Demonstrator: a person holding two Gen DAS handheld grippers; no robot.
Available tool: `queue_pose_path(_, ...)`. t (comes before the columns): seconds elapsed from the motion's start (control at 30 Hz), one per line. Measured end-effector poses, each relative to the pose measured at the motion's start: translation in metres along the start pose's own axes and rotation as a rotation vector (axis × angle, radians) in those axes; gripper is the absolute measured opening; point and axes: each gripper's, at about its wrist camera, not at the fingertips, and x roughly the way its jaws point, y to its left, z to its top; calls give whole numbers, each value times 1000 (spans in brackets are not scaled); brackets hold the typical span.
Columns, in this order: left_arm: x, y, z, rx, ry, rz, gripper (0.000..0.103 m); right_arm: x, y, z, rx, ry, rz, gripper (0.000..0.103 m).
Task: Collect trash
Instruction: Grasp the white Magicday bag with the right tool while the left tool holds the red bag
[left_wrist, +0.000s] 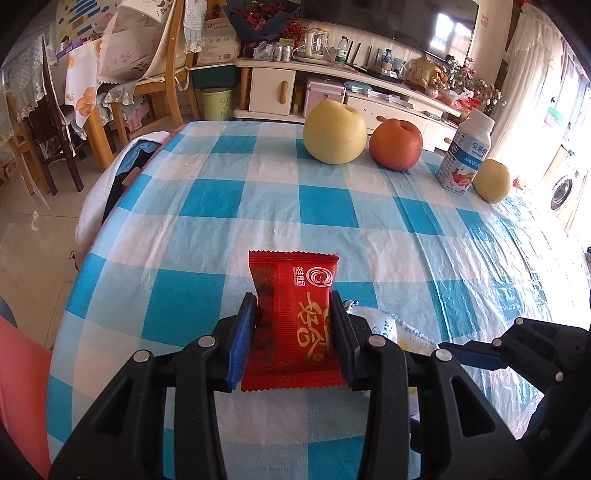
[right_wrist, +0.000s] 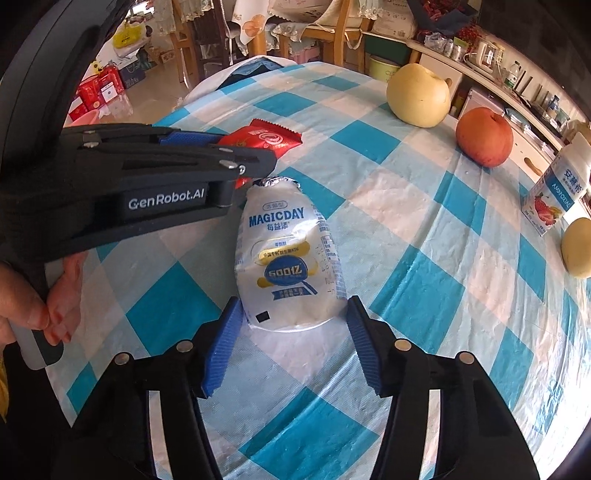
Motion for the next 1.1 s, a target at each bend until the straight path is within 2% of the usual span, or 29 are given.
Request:
queue_pose_path(0.17,-9,6,-3,-7,-16,4,41,0,11,1,-53,-13,-21,60)
queue_pose_path(0.27,-15,11,-5,-18,-29,5,41,1,16,2,-80,-21,-34,78)
queue_pose_path(0.33,-18,14,-6,-27,-37,9,41,2,18,4,-80,-29,-27,78)
queue_pose_path(0.5,-24,19,-8,-38,-48,15,41,5,19,8,-70,-46,-52,77)
queue_pose_path(0.57,-27,21,-10,-42,-52,19,41,5,17,9,-59,-49,-49,61)
queue_pose_path(0.6,-28,23,-10,-47,-54,19,41,5,16,10,-47,-44,-46,59)
queue_pose_path(0.87,-42,35,-18,-74,-80,34,41,-2,22,12,-15,-50,-52,58)
queue_pose_path(1.1,-60,50,-24,-106,-118,60,41,-28,27,19,13,-119,-51,58)
